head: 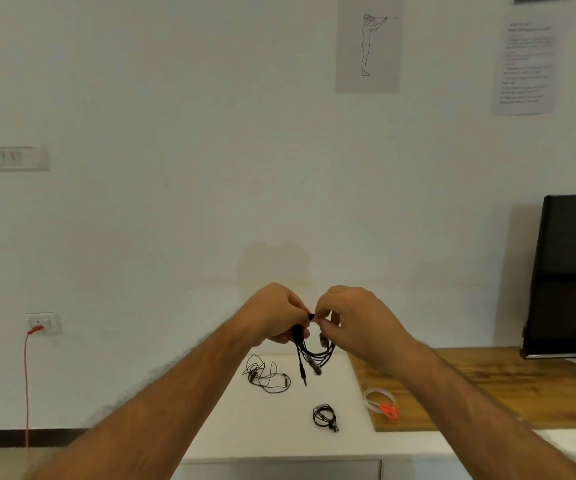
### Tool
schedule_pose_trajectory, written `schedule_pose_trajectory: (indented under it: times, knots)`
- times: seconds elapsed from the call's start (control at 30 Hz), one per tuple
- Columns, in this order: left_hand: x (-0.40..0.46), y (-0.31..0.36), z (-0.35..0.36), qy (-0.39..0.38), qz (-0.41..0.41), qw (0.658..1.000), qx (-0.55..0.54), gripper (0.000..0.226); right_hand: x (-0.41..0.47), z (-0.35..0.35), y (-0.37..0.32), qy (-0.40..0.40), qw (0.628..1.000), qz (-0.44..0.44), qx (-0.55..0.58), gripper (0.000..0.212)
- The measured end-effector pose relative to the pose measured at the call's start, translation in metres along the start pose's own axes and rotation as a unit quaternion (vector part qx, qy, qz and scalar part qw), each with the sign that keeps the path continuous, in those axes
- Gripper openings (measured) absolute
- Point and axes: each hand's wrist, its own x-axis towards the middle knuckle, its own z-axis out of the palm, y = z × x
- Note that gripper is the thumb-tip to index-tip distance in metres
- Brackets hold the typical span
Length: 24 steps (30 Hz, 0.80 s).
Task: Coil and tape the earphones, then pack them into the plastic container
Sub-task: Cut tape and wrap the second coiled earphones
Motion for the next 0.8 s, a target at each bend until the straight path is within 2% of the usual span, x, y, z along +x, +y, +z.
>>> schedule_pose_trajectory:
  times: [0.23,0.47,0.63,0.8]
  knots:
    - [-0.005,0.003,0.011,0.018,0.026,0.994,0.104,0.016,0.004,-0.011,-0.003,-0.048,0.994,0.092,0.032,0.013]
    - [-0.011,0.004,0.014,0.044,0.087,0.969,0.229,0.016,0.013,-0.027,0.002,-0.103,0.971,0.158,0.148,0.006]
    - [-0.024,0.014,0.01,0.081,0.137,0.942,0.296,0.014,0.014,-0.036,0.009,-0.114,0.933,0.193,0.281,0.004]
    - [-0.032,0.023,0.006,0.117,0.172,0.923,0.324,0.014,0.018,-0.047,0.006,-0.127,0.903,0.213,0.35,0.006]
